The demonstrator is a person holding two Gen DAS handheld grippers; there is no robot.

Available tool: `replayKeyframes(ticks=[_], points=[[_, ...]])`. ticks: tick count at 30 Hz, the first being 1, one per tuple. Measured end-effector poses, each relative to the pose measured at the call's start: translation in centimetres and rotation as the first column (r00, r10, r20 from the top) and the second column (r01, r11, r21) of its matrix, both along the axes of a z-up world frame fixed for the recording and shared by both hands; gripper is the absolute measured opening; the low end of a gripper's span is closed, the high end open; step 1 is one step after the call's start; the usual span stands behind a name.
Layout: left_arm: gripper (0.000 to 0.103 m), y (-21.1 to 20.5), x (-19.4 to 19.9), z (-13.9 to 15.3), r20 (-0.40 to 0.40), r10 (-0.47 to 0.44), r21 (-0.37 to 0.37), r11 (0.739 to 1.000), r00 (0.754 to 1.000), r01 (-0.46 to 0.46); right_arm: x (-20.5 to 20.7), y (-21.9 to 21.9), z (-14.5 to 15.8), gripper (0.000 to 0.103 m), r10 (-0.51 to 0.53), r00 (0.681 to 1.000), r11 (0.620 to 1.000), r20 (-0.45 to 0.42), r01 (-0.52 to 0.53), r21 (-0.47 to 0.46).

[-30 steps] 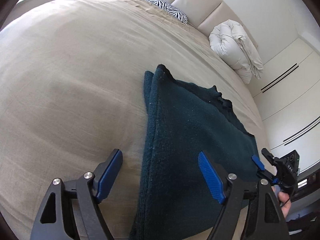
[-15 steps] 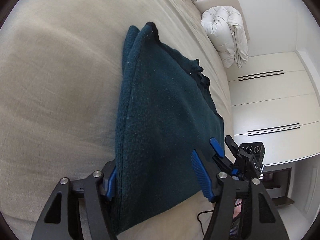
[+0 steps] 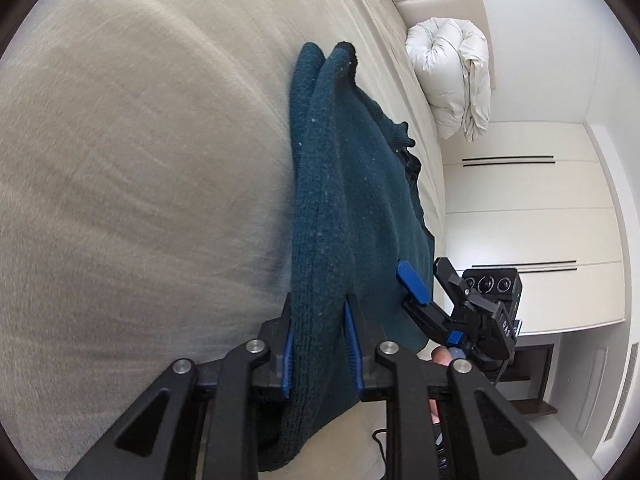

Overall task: Fold small clothes
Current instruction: 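Grasp the sweater edge with the left gripper and lift it over the body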

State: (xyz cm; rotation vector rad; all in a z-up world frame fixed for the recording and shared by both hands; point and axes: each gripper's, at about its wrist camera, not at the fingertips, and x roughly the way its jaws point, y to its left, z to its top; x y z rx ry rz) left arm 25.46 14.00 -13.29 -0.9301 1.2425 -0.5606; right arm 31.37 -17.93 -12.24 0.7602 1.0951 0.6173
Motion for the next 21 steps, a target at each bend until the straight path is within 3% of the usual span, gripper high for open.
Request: replayKeyframes(ticks=[7,11,18,21], points=[[0.03,0.0,0.2,-0.2,0.014,-0.025,-0.011,1.0,1.0,0.025,0.2,1.8,-0.5,0.043,0.03,0.999,1.0,-0.02,-0.029,0.007],[0.018,-0.2,0.5,-0.2,0.023,-0.021,-0.007,1.0,1.0,0.021,0.7,2.2,-1.1,0.042,0.024,0.999,1.0,-0.041,-0.024,0.013],[0.014,1.0,-0.3,-0.5,0.026,0.091,-0.087,0.992,0.996,-0.088,0.6,2.3,-0.9,0.042,0.023,0.999,1.0,-0.04,-0.023,0.01],[0.014,1.1,-0.4,0.0,0.034,0.108,-0.072,0.992,0.994,-0.106,0.7,2.7,-0.1,0.043,0.03,0.999,1.0,-0.024,-0.03,0.006]])
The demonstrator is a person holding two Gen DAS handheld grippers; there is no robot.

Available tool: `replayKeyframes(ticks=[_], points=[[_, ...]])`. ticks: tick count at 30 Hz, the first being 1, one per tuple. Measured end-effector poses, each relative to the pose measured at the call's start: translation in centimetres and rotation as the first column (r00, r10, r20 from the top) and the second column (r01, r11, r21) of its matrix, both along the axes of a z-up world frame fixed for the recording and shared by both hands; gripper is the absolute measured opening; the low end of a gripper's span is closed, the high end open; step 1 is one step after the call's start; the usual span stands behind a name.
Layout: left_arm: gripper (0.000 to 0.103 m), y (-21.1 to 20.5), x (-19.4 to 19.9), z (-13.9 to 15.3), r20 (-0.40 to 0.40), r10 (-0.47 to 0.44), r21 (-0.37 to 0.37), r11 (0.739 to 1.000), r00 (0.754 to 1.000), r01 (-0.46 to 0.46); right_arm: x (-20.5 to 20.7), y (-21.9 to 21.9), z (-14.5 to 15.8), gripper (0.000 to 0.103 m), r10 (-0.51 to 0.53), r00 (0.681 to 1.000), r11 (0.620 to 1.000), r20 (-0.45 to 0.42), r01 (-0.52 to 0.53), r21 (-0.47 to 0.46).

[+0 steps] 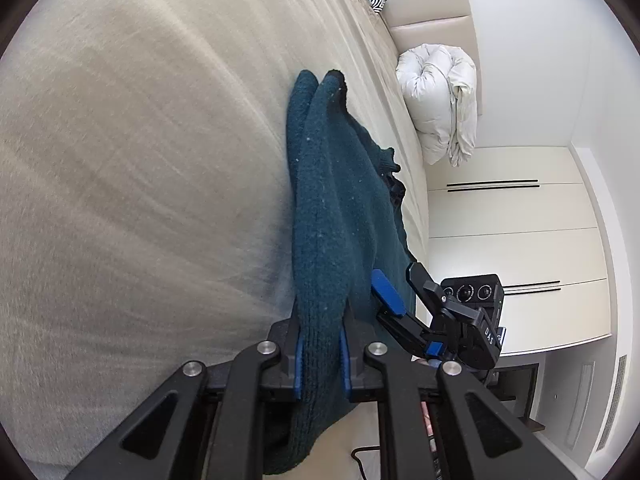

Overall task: Fold small clothes
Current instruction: 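Grasp the sweater edge with the left gripper and lift it over the body, then fold the lifted half onto the other half with the left gripper and release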

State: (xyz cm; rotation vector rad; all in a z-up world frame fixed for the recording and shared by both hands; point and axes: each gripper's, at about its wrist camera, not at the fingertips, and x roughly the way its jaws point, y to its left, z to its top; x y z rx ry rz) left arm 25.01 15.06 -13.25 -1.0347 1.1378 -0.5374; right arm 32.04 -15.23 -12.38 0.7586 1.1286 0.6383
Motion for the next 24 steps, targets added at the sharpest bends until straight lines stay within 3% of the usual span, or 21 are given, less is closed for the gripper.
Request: replayKeyframes(ticks=[6,7,14,18,20,24], points=[[0.014,-2.2,0.7,4.1,0.068,-0.033,0.102,0.994,0.997,0.026,0.0,-2.2,0.3,0.043,-0.024,1.0,0.998,-0.014,0.025,0.062],[0.014,-3.0,0.9,5.0,0.084,-0.047,0.127,0.991,0.995,0.036,0.0,-3.0,0.3,0.047,-0.038,0.999,0.996,-0.019,0.039,0.08],[0.014,-12.8,2.3,9.6,0.169,-0.208,0.298,0.942,0.963,0.152,-0.1,-10.1,1.3,0.059,-0.127,0.991,0.971,-0.029,0.131,0.198],[0.013,-19.8,2.9,8.8,0.152,-0.304,0.364,0.902,0.94,0.233,-0.2,-14.3,1.7,0.06,-0.182,0.983,0.952,-0.031,0.184,0.247],[0.014,-22.6,3.1,7.5,0.131,-0.329,0.419,0.873,0.935,0.248,-0.2,-16.2,1.7,0.065,-0.207,0.977,0.944,-0.044,0.211,0.254],[0.014,-25.6,2.6,5.7,0.114,-0.34,0.476,0.843,0.934,0.249,-0.1,-18.3,1.2,0.066,-0.224,0.972,0.945,-0.064,0.233,0.229]])
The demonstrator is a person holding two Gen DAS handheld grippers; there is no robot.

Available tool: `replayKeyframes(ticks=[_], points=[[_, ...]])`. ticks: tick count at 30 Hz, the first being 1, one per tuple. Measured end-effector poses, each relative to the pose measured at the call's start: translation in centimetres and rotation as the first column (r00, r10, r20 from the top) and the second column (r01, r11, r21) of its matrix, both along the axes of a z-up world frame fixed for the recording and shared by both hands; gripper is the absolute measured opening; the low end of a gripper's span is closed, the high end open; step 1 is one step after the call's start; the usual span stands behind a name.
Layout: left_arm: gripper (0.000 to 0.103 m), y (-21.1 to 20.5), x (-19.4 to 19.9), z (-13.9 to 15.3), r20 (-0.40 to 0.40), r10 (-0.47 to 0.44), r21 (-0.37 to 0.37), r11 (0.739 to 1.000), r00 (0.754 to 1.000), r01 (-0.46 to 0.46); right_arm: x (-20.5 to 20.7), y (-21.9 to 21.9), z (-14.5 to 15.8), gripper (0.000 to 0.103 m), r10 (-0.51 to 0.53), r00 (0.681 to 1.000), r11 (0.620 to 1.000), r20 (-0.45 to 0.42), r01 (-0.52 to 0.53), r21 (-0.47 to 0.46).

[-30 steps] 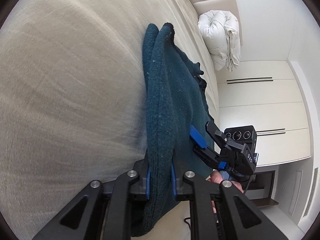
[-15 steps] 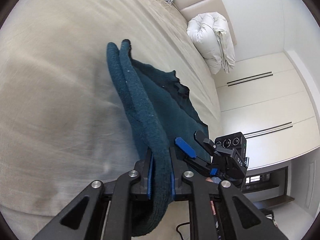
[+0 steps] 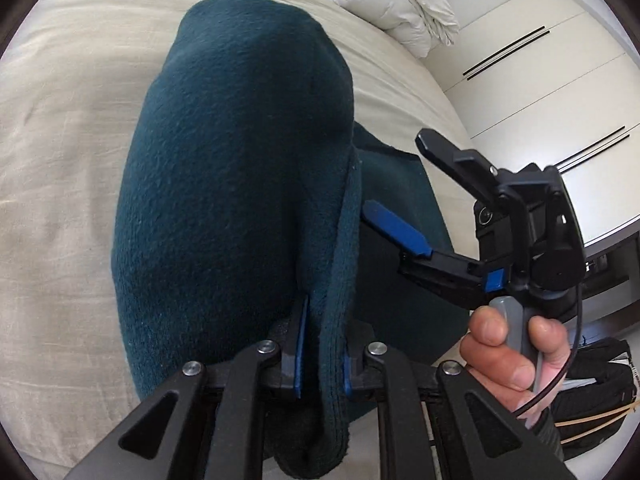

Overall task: Fold small clothes
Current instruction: 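Fold the lifted half onto the other half with the left gripper and release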

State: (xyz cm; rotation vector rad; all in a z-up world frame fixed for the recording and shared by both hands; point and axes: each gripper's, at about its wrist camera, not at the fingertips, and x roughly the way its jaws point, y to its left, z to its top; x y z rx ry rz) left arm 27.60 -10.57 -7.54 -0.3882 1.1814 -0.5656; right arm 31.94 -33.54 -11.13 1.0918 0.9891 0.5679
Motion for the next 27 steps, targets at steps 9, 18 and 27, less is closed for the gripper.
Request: replayKeyframes(ticks=[9,18,27], points=[[0.041,-1.8,-0.4,0.7,0.077,-0.033,0.031,0.999,0.996,0.03,1.1,1.7,0.1,0.066,0.072,0.997,0.994,-0.039,-0.075,-0.079],[0.054,-0.2,-0.4,0.3,0.107,-0.045,-0.031,0.998,0.993,0.048,1.9,4.5,0.1,0.027,0.164,0.982,0.957,-0.092,-0.18,-0.225],[0.069,2.0,-2.5,2.0,0.145,-0.059,-0.075,0.995,0.988,0.07,1.2,3.9,1.8,0.012,0.167,0.983,0.929,-0.071,-0.181,-0.323]])
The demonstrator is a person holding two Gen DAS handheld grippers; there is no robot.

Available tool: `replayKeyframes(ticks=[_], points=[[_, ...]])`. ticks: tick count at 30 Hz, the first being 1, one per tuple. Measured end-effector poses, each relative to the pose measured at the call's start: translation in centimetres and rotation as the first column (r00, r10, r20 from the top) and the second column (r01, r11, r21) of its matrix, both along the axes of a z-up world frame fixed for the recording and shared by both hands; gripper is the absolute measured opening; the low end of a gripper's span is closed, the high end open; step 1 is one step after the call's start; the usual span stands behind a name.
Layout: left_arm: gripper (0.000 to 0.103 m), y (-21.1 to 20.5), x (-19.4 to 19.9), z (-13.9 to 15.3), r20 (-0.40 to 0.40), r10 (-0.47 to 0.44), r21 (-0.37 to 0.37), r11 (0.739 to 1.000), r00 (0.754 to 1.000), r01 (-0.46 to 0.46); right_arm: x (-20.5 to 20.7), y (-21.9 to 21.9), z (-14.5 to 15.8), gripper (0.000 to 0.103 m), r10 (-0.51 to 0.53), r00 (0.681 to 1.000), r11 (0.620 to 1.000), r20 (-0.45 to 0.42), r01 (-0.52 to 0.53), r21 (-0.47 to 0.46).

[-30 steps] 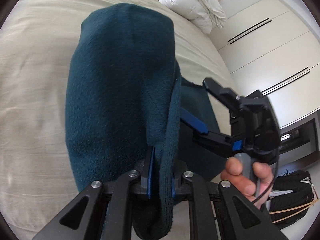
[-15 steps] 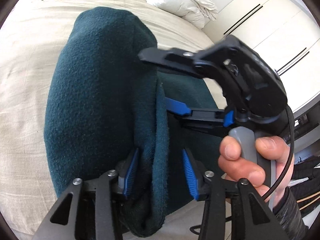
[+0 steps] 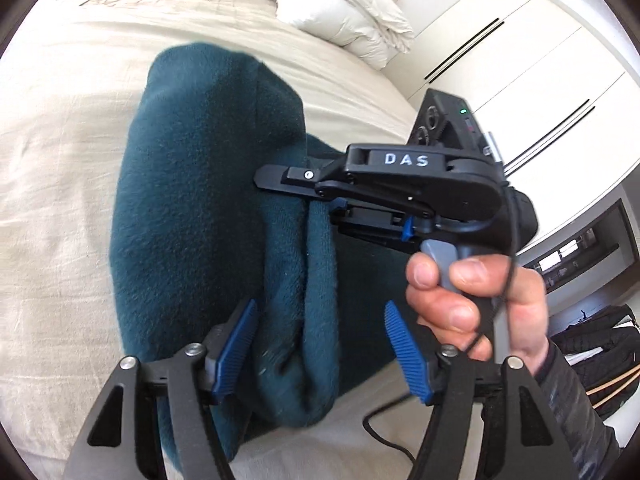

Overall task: Fold small clothes
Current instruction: 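Fold the lifted half onto the other half with the left gripper and release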

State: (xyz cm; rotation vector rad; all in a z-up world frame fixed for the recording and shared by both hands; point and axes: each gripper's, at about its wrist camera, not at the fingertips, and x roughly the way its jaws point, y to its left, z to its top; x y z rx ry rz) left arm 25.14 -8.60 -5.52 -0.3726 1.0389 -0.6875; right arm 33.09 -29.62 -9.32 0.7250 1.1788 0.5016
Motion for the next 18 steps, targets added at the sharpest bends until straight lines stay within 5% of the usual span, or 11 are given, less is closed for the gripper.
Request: replayKeyframes(ticks=[5,10,18], points=[[0.072,2.3,-0.4,1.7,0.045,0.031,-0.059,0.998,0.998,-0.028,-0.4,-2.1,0.8,0.012,-0.028,1.0,0.999,0.003,0.029,-0.022],[0.072,4.3,0.2,0.1,0.008,0.058,-0.053,0.997,0.998,-0.057,-1.0,-5.2,1.3,0.011,-0.048,0.999,0.998,0.011,0.049,-0.032],[0.072,3.0,0.5,-0.5,0.021,-0.008,-0.031,0.999,1.0,0.008,-2.4,-9.4,2.5,0.011,-0.093,0.996,0.994,0.011,0.094,-0.053]])
